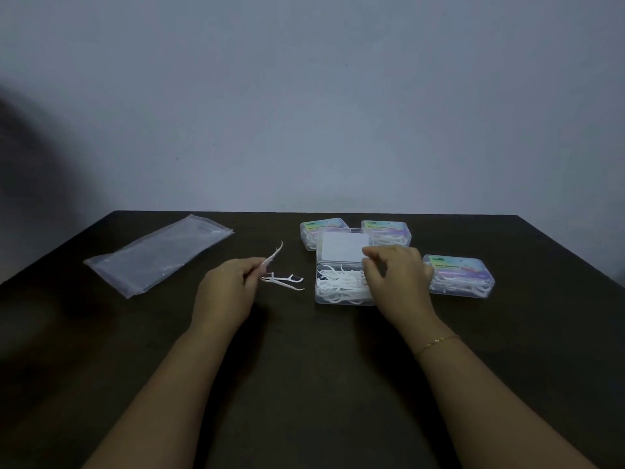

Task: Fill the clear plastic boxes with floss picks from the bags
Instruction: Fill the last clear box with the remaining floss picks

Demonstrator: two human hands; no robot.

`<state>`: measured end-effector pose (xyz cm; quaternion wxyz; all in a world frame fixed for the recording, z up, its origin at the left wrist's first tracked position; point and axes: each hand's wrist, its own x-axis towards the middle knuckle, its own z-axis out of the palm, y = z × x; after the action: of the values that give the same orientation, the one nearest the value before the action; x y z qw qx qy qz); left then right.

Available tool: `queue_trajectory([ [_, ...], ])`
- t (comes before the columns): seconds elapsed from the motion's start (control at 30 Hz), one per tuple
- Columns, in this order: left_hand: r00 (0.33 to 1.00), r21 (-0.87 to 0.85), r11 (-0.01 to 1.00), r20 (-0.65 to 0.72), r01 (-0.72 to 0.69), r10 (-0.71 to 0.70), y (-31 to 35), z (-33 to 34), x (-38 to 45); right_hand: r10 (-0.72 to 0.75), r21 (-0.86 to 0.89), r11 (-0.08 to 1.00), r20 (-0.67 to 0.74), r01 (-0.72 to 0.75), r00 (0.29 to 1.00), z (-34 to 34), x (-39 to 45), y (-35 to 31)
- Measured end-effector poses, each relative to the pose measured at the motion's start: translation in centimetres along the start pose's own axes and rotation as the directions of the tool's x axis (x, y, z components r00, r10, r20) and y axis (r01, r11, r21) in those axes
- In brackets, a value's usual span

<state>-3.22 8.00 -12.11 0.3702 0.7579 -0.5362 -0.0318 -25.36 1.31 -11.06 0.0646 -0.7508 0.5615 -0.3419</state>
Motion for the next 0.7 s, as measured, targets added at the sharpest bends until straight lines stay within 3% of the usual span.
queue_trajectory([
  [0.17, 0.997, -0.271, 0.962, -0.073, 0.018, -0.039, 1.7, -0.2, -0.1, -0.163, 0.049, 0.985, 0.005, 0.163, 0.987, 0.2, -0.9, -0.9],
  [0.33, 0.985, -0.293, 0.941, -0.075, -0.171, 0.156, 5.2, 0.9, -0.2, -0.344, 0.058, 0.937, -0.011, 0.344, 0.939, 0.7, -1.5, -1.6],
  [0.47, 0.981, -0.38, 0.904, -0.086, -0.195, 0.175, 8.2, 2.5, 0.7, -0.258, -0.029, 0.966, 0.017, 0.258, 0.966, 0.0, -0.8, -0.9],
  [0.57, 0.994, -0.523, 0.845, -0.063, -0.108, 0.088, 9.3, 3.4, 1.1, -0.161, -0.014, 0.987, 0.048, 0.162, 0.986, 0.1, -0.4, -0.7],
  [0.7, 0.999, -0.644, 0.765, 0.02, 0.032, -0.025, 8.6, 5.4, 1.2, -0.07, 0.002, 0.998, -0.013, 0.07, 0.997, 0.3, -0.1, -0.1],
])
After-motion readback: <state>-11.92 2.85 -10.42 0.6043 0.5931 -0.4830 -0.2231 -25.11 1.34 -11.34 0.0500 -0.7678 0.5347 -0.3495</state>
